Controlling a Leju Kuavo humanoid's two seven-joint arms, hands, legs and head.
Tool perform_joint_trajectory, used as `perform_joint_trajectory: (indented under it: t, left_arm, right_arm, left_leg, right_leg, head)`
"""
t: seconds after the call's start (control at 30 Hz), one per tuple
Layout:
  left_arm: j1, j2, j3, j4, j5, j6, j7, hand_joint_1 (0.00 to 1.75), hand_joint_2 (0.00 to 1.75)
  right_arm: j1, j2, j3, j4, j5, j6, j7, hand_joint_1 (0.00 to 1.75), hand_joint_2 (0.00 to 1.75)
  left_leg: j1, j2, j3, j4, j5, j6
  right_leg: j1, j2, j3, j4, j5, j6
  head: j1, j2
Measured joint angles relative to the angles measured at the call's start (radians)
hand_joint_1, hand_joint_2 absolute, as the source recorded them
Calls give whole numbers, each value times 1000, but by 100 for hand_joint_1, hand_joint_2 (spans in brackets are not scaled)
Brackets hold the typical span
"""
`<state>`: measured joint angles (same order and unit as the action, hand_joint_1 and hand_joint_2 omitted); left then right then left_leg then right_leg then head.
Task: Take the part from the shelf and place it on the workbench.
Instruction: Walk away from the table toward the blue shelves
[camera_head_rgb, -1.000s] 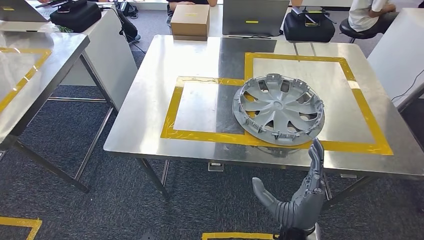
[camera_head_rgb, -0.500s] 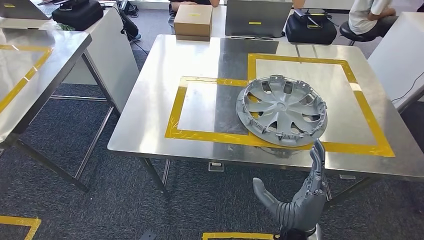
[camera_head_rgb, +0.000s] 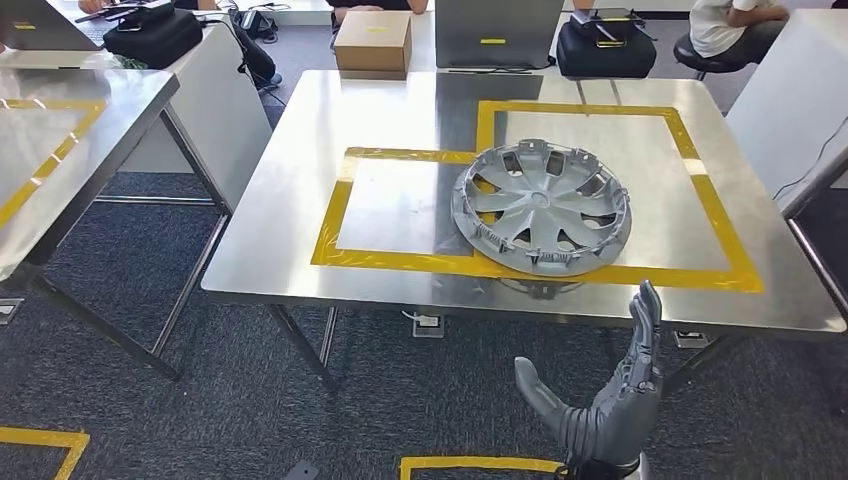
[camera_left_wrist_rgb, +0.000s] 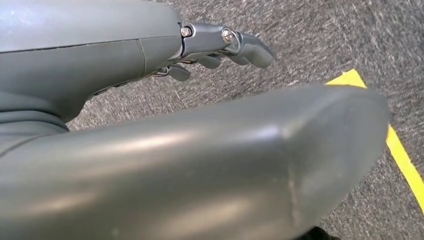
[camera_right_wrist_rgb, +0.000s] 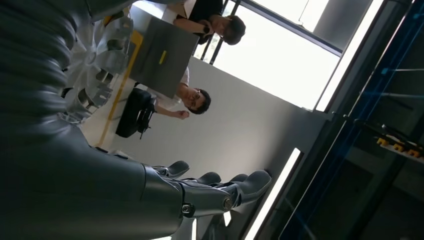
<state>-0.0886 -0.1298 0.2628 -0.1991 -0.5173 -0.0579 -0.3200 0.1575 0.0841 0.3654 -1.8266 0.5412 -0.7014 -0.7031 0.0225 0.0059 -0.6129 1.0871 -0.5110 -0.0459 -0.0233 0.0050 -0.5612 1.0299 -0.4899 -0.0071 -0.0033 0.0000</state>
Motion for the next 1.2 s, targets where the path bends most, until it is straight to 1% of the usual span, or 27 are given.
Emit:
perform_joint_trajectory:
  t: [0.07, 0.1, 0.13, 0.17, 0.2, 0.27, 0.3, 0.33, 0.43, 0.47, 0.5, 0.6, 0.63, 0.67, 0.7, 0.73, 0.8, 0.83, 0.87, 0.93, 0.97, 1.0, 1.03, 1.1, 1.13, 1.17, 1.2]
  left_arm:
    - [0, 0, 0, 0, -1, 0, 0, 0, 0]
    - [0, 0, 0, 0, -1, 0, 0, 0, 0]
    - [1, 0, 0, 0, -1, 0, 0, 0, 0]
    - [1, 0, 0, 0, -1, 0, 0, 0, 0]
    - [0, 0, 0, 0, -1, 0, 0, 0, 0]
    - [-1, 1, 0, 0, -1, 0, -1, 0, 0]
    - [-2, 2, 0, -1, -1, 0, -2, 0, 0]
    - [-3, 2, 0, -1, -2, 0, -3, 0, 0]
    - [-3, 1, 0, -2, -2, 1, -5, 0, 0]
    - [-3, 1, 0, -2, -3, 1, -5, 0, 0]
    - [-2, 1, 0, -2, -3, 1, -6, 0, 0]
    - [-1, 1, 0, -2, -3, 2, -9, 0, 0]
    - [0, 1, 0, -2, -3, 2, -11, 0, 0]
    - [1, 1, 0, -2, -3, 2, -12, 0, 0]
    - [2, 1, 0, -2, -3, 2, -13, 0, 0]
    - [2, 1, 0, -2, -3, 2, -14, 0, 0]
    - [2, 0, 0, -2, -3, 3, -15, 0, 0]
    - [2, -1, 0, -2, -3, 3, -16, 0, 0]
    - [2, -2, 0, -2, -3, 4, -17, 0, 0]
    - [3, -2, 0, -1, -3, 5, -17, 0, 0]
    - [3, -2, 0, -1, -3, 5, -18, 0, 0]
    - [4, -1, 0, -1, -3, 5, -18, 0, 0]
    - [4, -1, 0, 0, -3, 5, -18, 0, 0]
    - [5, -1, 0, 0, -3, 5, -18, 0, 0]
    - [5, -1, 0, 0, -3, 5, -18, 0, 0]
    - [5, -1, 0, 0, -3, 5, -18, 0, 0]
    - [5, -1, 0, 1, -3, 5, -18, 0, 0]
  right_arm:
    - [1, 0, -1, 0, 0, 0, 0, 0, 175]
    - [1, 1, -1, 0, 0, 1, 0, 0, 175]
    - [1, 1, -1, 0, 0, 1, 0, 0, 175]
    - [1, 1, -1, 0, 0, 1, 0, 0, 175]
    - [1, 1, -2, 0, 0, 1, 0, 0, 175]
    - [2, 1, -2, 0, 0, 1, 0, 0, 175]
    - [2, 1, -3, -1, 0, 1, 0, 0, 175]
    - [2, 1, -3, -1, 0, 1, 0, 0, 175]
    - [3, 2, -4, -2, 1, 1, -1, 0, 175]
    - [4, 2, -5, -2, 2, 1, -1, 0, 175]
    - [5, 2, -5, -2, 2, 0, -1, 0, 175]
    - [6, 2, -6, -2, 3, 0, 0, 0, 175]
    - [7, 2, -6, -1, 3, 0, 0, 0, 175]
    - [7, 2, -6, -1, 3, 0, 0, 0, 175]
    - [7, 2, -6, -1, 2, 0, 0, 0, 175]
    - [7, 2, -6, -1, 2, 0, 0, 0, 175]
    - [6, 2, -6, -2, 2, 0, 0, 0, 175]
    - [6, 2, -6, -2, 2, 0, 0, 0, 175]
    - [5, 2, -6, -2, 1, 0, 0, 0, 175]
    - [6, 3, -7, -2, 0, 0, 0, 0, 175]
    - [5, 3, -7, -2, -1, 0, 0, 0, 175]
    - [5, 4, -7, -2, -2, 0, 0, 0, 175]
    - [6, 4, -7, -2, -2, 0, 0, 0, 175]
    - [6, 5, -7, -2, -2, 0, 0, 0, 175]
    - [7, 5, -7, -2, -2, 0, 0, 0, 175]
    - [7, 5, -7, -2, -2, 1, 0, 0, 175]
    - [7, 5, -7, -2, -2, 1, 0, 0, 175]
  left_leg:
    - [0, -1, -45, 121, -85, -3]
    - [-1, -2, -63, 181, -116, -3]
    - [-1, -2, -68, 216, -130, -2]
    - [-2, -2, -54, 215, -123, 0]
    - [-2, -2, -20, 174, -101, 3]
    - [-6, -3, 77, 32, -57, 13]
    - [-9, -5, 111, -21, -43, 16]
    - [-12, -6, 127, -53, -38, 21]
    - [-16, -6, 112, -65, -23, 40]
    - [-14, -3, 105, -67, -14, 49]
    - [-12, -1, 95, -69, -4, 57]
    - [-11, 5, 55, -69, 29, 67]
    - [-12, 6, 41, -67, 39, 67]
    - [-12, 7, 26, -64, 50, 66]
    - [-12, 8, 12, -61, 59, 65]
    - [-12, 8, -2, -57, 68, 62]
    - [-14, 8, -20, -51, 83, 54]
    - [-14, 8, -24, -50, 90, 48]
    - [-14, 8, -25, -51, 98, 42]
    - [-12, 7, -27, -57, 114, 28]
    - [-11, 6, -32, -53, 106, 22]
    - [-11, 3, -42, -34, 81, 17]
    - [-9, 1, -57, 6, 38, 14]
    - [-9, -1, -91, 129, -57, 6]
    - [-8, -1, -99, 185, -80, 4]
    - [-7, -1, -93, 215, -79, 2]
    - [-6, -1, -69, 210, -59, 1]
  right_leg:
    - [3, -1, -18, 0, 14, -9]
    - [5, -1, -29, 1, 21, -10]
    - [7, -1, -39, 2, 28, -11]
    - [9, 0, -49, 3, 35, -10]
    - [10, 0, -58, 4, 42, -8]
    - [12, 1, -70, 6, 55, -1]
    - [12, 1, -72, 5, 61, 4]
    - [12, 0, -73, 5, 67, 11]
    - [10, 0, -75, 1, 81, 32]
    - [9, 0, -80, 10, 67, 37]
    - [9, 0, -91, 38, 34, 42]
    - [7, -1, -140, 210, -106, 53]
    - [7, -1, -145, 257, -122, 56]
    - [8, -1, -135, 274, -115, 57]
    - [8, -1, -108, 256, -91, 56]
    - [8, -1, -62, 204, -64, 53]
    - [12, -2, 42, 61, -52, 41]
    - [16, -2, 76, 9, -58, 34]
    - [20, -2, 88, -18, -66, 26]
    - [20, -2, 79, -27, -51, 11]
    - [19, -3, 70, -30, -40, 3]
    - [16, -5, 58, -33, -27, -5]
    - [14, -6, 44, -36, -13, -10]
    - [13, -6, 14, -35, 10, -14]
    - [14, -7, -1, -34, 21, -13]
    - [13, -7, -17, -32, 33, -11]
    - [13, -8, -32, -30, 43, -8]
  head:
    - [-5, 0]
    - [-6, 0]
    - [-7, 0]
    - [-8, 0]
    - [-8, 0]
    - [-9, 0]
    - [-9, 0]
    - [-9, 0]
    - [-9, 0]
    - [-8, 0]
    - [-7, 0]
    - [-1, 0]
    - [0, 0]
    - [1, 0]
    - [2, 0]
    - [2, 0]
    - [3, 0]
    - [3, 0]
    - [3, 0]
    - [5, 0]
    - [5, 0]
    - [3, 0]
    - [1, 0]
    - [-5, 0]
    - [-6, 0]
    - [-7, 0]
    - [-7, 0]
